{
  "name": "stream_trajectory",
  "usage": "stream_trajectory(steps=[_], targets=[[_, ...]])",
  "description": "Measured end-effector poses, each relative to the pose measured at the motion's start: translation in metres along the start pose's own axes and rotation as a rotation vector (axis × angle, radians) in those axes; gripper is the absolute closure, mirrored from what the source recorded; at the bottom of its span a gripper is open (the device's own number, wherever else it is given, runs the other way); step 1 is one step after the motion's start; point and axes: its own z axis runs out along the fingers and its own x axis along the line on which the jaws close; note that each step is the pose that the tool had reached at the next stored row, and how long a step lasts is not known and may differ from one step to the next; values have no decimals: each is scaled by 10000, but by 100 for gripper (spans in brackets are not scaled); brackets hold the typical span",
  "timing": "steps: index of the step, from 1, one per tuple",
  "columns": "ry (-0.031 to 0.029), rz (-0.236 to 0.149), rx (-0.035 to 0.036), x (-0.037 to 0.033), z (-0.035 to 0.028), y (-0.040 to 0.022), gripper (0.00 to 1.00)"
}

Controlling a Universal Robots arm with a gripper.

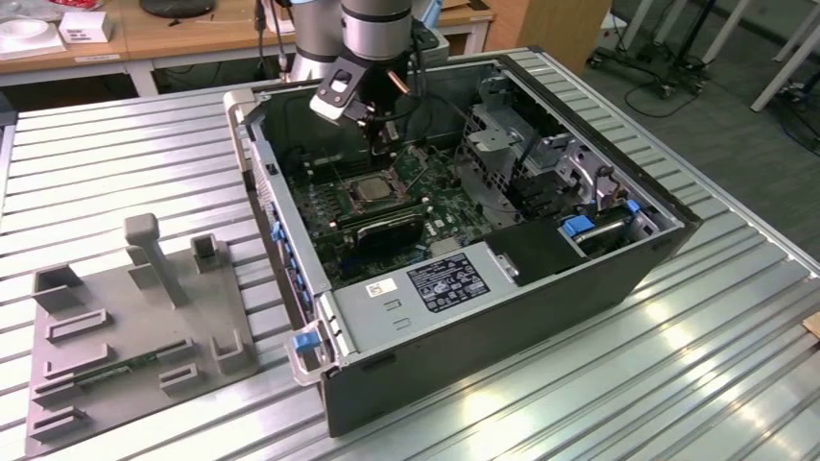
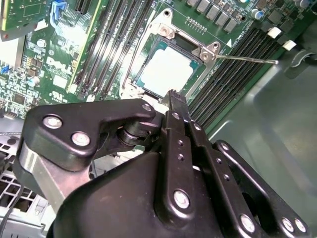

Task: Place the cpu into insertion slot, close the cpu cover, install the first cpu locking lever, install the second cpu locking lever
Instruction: 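Close the cpu cover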

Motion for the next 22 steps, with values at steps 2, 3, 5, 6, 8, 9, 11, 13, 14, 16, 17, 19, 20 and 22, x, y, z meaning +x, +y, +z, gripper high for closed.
stream_trajectory(steps=[2,3,5,6,8,9,11,13,14,16,17,19,20,22], targets=[[1,0,0,1,-35,3,89],[1,0,-1,2,-53,4,89],[0,0,0,2,-85,6,89],[0,0,0,3,-90,7,89],[3,0,-1,3,-89,7,89],[3,-1,-2,3,-90,7,89],[1,-1,0,3,-91,7,89],[1,-3,0,2,-91,10,89],[0,-2,1,2,-91,16,89],[-1,-1,1,3,-89,42,89],[1,-1,0,3,-87,61,89],[0,0,0,3,-83,106,89],[1,-1,0,3,-81,130,89],[1,0,0,4,-77,180,89]])
